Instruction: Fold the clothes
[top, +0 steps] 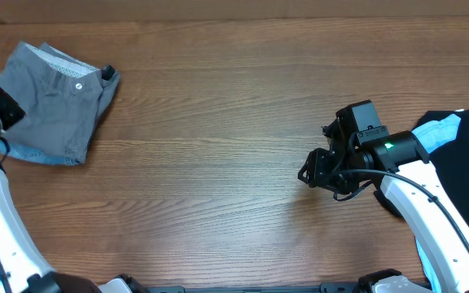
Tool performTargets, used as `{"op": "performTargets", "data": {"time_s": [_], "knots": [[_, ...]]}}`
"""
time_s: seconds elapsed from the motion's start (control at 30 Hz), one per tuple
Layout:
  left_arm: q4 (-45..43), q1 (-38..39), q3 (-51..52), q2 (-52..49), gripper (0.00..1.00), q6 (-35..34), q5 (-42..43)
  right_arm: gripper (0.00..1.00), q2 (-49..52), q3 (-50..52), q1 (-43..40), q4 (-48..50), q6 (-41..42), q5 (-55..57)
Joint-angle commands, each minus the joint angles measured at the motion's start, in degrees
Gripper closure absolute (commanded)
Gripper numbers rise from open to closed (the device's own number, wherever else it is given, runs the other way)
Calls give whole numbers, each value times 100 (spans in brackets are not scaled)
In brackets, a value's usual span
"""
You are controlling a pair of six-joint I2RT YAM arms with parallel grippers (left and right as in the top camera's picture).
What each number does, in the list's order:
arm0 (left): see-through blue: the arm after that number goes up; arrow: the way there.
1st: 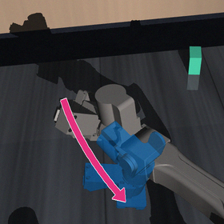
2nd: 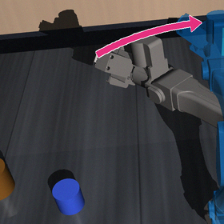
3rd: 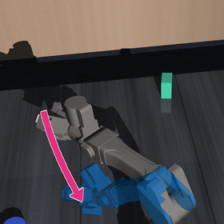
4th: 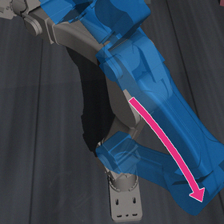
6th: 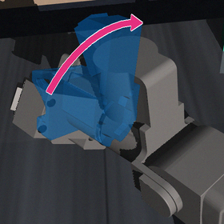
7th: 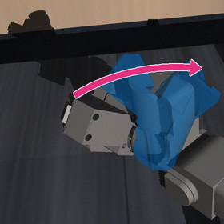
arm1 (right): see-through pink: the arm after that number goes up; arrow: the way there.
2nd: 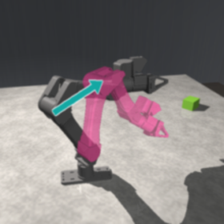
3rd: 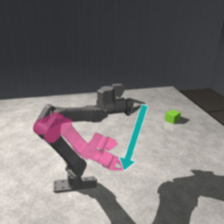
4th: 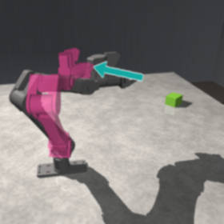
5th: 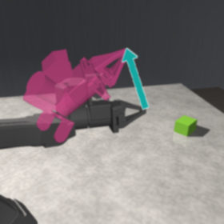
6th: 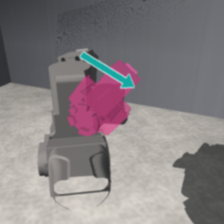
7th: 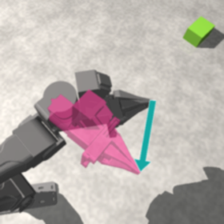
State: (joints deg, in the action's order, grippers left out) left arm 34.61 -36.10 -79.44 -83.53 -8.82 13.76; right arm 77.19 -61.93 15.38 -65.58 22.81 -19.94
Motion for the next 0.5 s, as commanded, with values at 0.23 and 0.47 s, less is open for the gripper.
{"op": "performTargets", "data": {"time_s": [0.23, 0.47], "knots": [[-765, -35, 669, -2837, 96, 442, -866, 53, -85, -116, 0, 61, -7, 35], [-988, -35, 533, -3084, 85, 605, -308, 53, -85, -116, 0, 35, 11, -9]]}}
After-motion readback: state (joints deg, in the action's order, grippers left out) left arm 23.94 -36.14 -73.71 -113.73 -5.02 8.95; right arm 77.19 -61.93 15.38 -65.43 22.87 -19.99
